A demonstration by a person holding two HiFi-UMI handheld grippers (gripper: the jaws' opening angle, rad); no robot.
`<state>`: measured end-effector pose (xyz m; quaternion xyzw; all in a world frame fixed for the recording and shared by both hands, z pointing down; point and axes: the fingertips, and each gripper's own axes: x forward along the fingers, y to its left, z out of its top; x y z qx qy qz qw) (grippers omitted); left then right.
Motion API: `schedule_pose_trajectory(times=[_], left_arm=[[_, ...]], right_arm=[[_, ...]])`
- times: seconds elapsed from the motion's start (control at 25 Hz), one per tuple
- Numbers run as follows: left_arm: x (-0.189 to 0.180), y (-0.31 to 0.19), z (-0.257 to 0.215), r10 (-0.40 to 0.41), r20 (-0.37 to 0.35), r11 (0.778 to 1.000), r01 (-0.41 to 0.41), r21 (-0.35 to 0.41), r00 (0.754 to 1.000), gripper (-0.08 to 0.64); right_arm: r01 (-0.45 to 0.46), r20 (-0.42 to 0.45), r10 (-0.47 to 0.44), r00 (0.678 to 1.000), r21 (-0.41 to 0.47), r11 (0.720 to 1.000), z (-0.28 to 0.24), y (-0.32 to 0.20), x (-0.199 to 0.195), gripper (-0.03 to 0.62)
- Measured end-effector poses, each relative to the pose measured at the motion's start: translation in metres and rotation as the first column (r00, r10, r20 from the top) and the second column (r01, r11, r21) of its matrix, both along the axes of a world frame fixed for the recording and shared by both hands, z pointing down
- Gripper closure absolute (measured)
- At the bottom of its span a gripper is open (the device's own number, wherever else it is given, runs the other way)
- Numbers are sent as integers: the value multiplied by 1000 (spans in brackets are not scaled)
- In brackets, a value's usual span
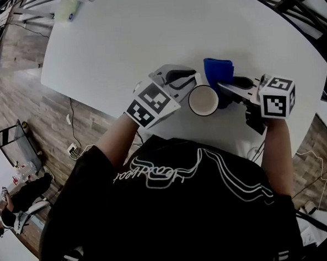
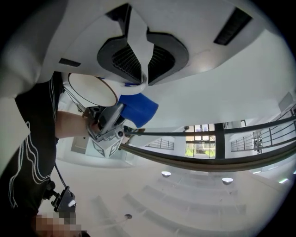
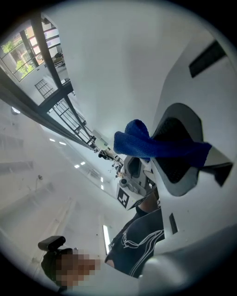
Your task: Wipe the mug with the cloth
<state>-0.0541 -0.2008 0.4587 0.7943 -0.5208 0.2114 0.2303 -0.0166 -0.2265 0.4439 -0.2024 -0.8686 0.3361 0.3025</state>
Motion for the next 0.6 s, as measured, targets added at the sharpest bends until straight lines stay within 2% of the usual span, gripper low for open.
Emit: schedule_pose_trajectory(times=[0.12,0.32,0.44,0.6], left_arm=[[7,-3,-1,-12,-5,1000,12,2,1000,509],[6,-6,-2,-9,-2,1000,9,6,1000,508],[-4,0,3,-9,9,1000,9,6,1000,508],[-11,11,7,-19,2,1000,19,-11,1000,508]], right_arm=[[-25,-74,24,997,-7,1000,16,-3,4,532],[-47,-124,50,991,30,998,24,-5,-1,532],[-87,-122,95,988,67,994,25,-5,-9,532],[-208,-67,215,974,97,973,12,-13,0,532]])
